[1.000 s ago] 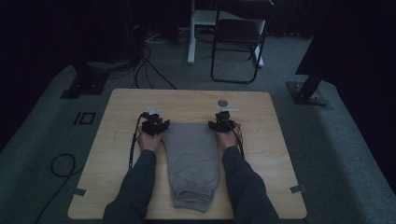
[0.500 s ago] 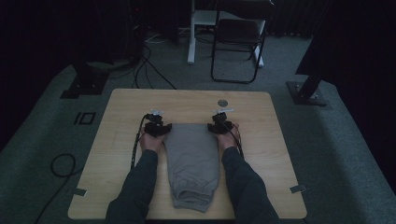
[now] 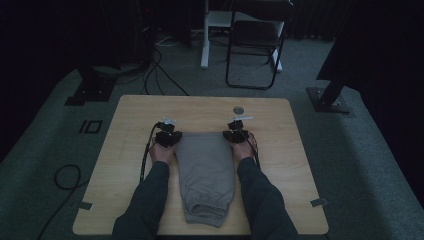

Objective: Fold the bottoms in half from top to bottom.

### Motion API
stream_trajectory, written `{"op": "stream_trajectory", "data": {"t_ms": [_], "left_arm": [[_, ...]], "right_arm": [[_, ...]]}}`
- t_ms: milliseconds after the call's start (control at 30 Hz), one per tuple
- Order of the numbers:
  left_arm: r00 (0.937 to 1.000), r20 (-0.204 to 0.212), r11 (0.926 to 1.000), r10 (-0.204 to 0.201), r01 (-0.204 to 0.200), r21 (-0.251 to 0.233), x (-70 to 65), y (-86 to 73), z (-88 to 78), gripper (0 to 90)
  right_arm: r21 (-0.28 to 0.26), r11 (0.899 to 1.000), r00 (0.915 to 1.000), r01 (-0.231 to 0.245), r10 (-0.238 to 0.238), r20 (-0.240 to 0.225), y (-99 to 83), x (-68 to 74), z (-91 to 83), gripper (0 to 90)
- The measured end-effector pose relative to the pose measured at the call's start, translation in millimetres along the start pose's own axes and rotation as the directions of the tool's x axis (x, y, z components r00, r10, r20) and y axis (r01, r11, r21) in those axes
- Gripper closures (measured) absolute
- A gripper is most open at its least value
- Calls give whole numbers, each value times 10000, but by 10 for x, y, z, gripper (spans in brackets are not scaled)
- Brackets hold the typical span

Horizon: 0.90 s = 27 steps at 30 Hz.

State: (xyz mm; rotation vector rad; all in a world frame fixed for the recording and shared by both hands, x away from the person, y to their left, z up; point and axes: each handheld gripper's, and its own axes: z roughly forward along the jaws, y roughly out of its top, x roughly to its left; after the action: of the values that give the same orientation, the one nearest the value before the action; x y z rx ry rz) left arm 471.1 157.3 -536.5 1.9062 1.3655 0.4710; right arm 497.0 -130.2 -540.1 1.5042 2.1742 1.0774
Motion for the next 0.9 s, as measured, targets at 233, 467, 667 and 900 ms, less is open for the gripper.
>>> {"op": "stream_trajectory", "data": {"t_ms": [233, 467, 667, 900], "left_arm": [[9998, 108, 9957, -177, 186, -903, 16, 149, -261, 837], [9987, 352, 9850, 363, -298, -1702, -76, 178, -635, 836], [9938, 674, 9750, 889, -730, -2098, -197, 38, -898, 836], [9876, 883, 9737, 1296, -1099, -1996, -305, -228, -1065, 834]], "right_arm": [[-1039, 9937, 9989, 430, -447, -146, 171, 70, -227, 867], [-1692, 9802, 9925, 1032, -1127, -474, 212, 147, -546, 866], [-1970, 9715, 9851, 1316, -1504, -838, 54, 168, -784, 866], [-1863, 9657, 9711, 1809, -2054, -1219, -265, 247, -1017, 865]]}}
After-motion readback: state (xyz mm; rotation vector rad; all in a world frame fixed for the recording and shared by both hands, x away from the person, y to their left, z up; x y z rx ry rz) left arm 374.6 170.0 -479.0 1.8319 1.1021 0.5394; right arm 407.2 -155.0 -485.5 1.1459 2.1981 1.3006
